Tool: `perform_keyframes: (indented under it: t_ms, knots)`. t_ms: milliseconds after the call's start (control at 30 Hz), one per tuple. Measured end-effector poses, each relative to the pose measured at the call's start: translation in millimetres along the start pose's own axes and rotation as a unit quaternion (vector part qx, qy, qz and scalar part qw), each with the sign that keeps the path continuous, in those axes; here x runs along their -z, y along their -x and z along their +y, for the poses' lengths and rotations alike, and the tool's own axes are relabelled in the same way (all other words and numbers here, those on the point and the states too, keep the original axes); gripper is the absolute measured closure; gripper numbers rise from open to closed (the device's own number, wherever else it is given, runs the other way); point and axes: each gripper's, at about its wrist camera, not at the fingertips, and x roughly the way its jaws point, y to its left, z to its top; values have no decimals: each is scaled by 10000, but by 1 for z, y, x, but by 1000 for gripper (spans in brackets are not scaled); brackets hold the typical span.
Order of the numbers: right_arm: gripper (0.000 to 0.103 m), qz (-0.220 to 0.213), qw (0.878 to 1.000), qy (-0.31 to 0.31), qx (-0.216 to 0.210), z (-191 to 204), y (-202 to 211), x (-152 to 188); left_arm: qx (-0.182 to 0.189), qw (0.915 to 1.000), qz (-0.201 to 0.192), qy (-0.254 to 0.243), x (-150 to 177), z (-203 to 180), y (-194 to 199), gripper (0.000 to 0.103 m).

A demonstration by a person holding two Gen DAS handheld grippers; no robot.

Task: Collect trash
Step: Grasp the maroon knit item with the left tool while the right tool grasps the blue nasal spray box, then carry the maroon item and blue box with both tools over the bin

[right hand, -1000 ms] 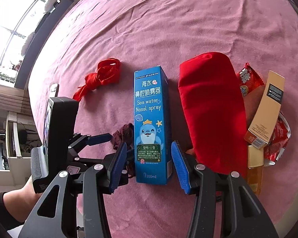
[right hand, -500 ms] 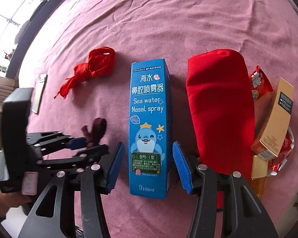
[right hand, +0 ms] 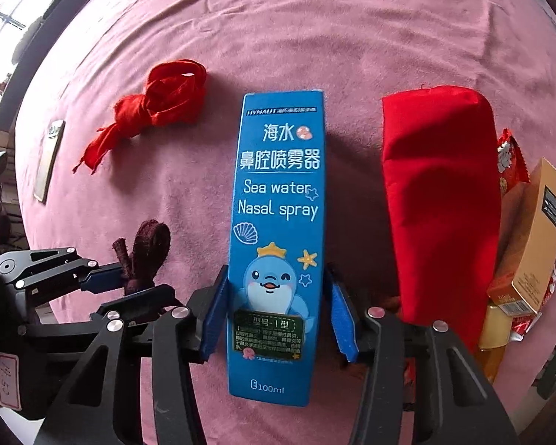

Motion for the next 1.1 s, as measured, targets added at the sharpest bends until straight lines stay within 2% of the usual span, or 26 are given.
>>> perform_keyframes:
  t_ms: [267,467,867,1100]
  knots:
    - [56,31,9992,-168,-361,-13,23,32,-47,9996,123,-233,6,-20,8,77]
    - [56,-162,9982,-374,-447,-31,57,72,-60,9986,143,-500,20,-58,14,77]
    - [57,-694,9889,-1134,-661,-86,119,153,96,9917,311,-1248,40,-164,11,77]
    - [57,-1000,9790,-1660,-632,-131,150,207,235,9841,397,-1716,52,-234,2,77]
